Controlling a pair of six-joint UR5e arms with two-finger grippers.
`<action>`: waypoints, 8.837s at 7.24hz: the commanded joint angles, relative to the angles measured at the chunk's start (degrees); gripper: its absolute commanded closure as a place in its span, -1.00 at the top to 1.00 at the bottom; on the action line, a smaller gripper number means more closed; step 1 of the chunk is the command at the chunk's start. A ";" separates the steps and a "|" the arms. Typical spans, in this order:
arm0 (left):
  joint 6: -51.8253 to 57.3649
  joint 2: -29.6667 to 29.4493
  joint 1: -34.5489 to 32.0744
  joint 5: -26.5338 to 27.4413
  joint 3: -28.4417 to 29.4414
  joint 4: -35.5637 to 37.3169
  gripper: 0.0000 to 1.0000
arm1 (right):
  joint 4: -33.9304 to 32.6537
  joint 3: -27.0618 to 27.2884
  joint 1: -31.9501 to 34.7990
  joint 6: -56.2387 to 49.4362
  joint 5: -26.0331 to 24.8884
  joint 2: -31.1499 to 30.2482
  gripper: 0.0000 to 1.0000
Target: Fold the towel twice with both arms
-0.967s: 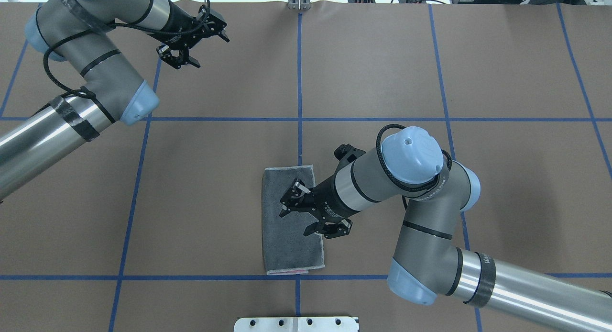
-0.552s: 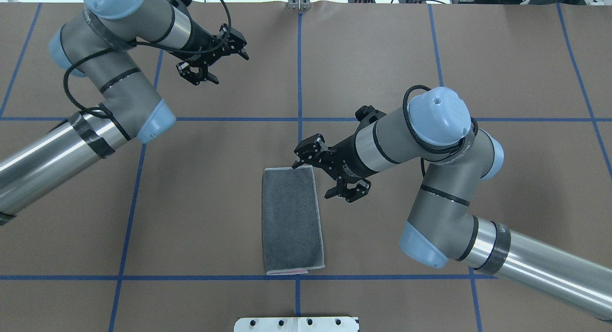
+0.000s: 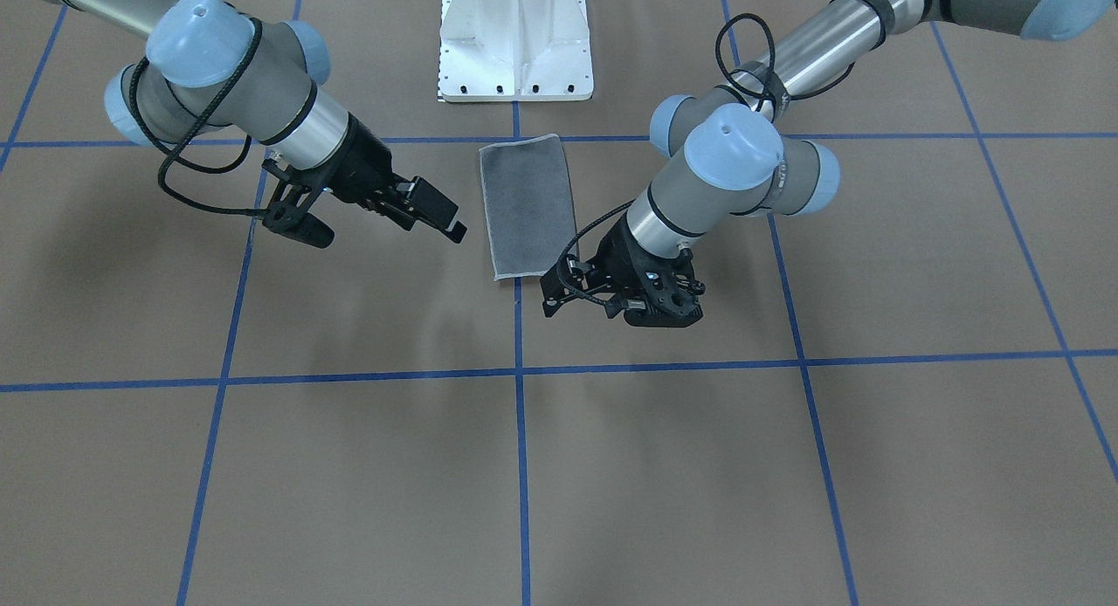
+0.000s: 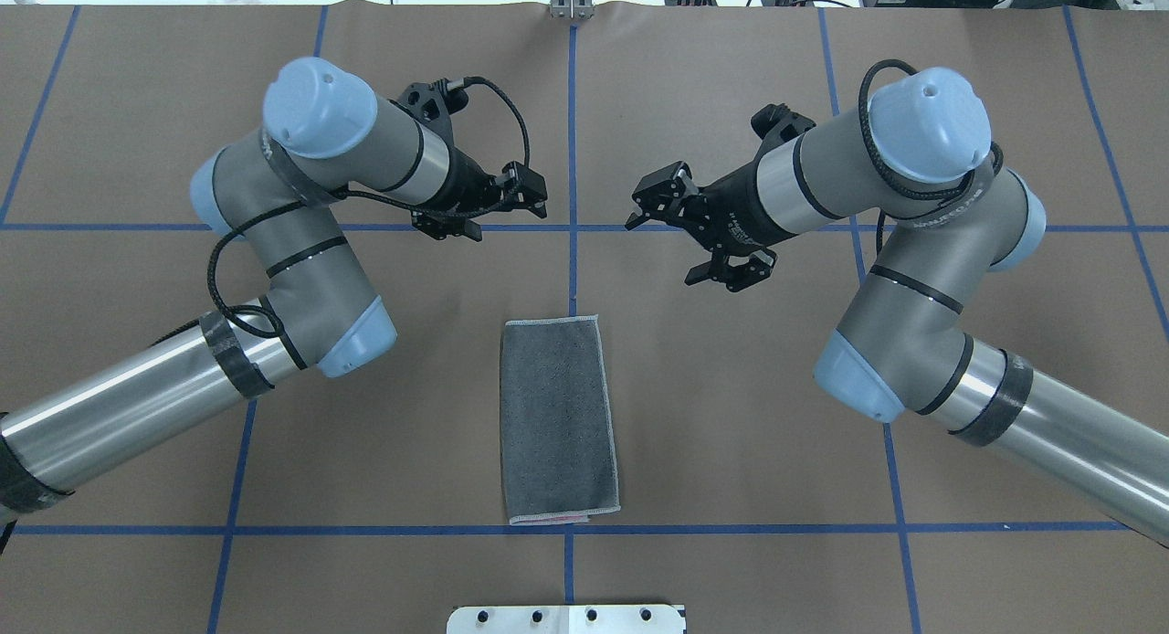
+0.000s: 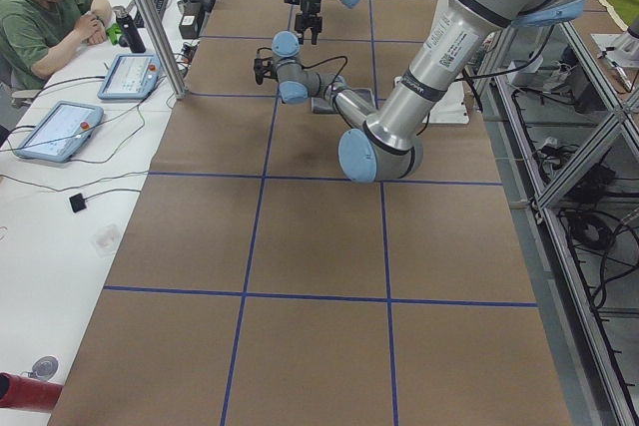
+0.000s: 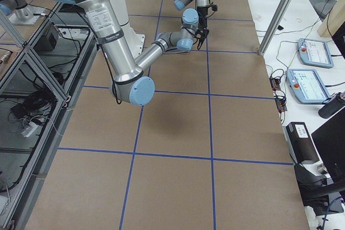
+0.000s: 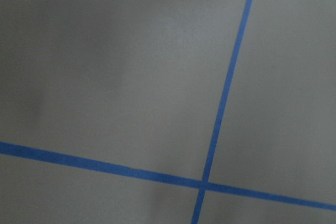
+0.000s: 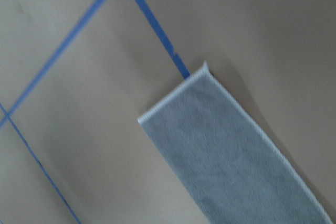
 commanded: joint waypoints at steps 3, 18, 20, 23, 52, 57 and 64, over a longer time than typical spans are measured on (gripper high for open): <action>9.10 5.90 5.19 5.66 -4.18 0.11 0.96 | -0.09 -2.03 5.66 -5.45 5.69 -0.21 1.00; 8.83 0.29 9.24 5.04 -4.36 6.68 -1.00 | 0.26 -2.21 6.72 -6.60 6.92 -2.49 1.00; 8.84 -1.57 8.72 5.13 -4.18 7.23 -1.00 | 0.43 -2.21 6.72 -6.60 6.92 -2.93 1.00; 8.57 -5.77 5.04 5.04 0.54 6.70 -1.00 | 0.70 -2.12 6.90 -6.86 7.44 -4.33 1.00; -45.22 4.32 15.40 14.45 -13.24 13.03 0.96 | 0.52 -2.21 7.16 -8.00 7.88 -5.13 1.00; -43.29 3.70 14.69 14.80 -10.25 12.33 0.90 | 0.61 -2.12 7.25 -8.00 7.97 -5.13 1.00; -43.02 3.35 14.69 15.41 -9.02 11.09 0.54 | 0.52 -2.21 7.34 -8.00 7.97 -5.13 1.00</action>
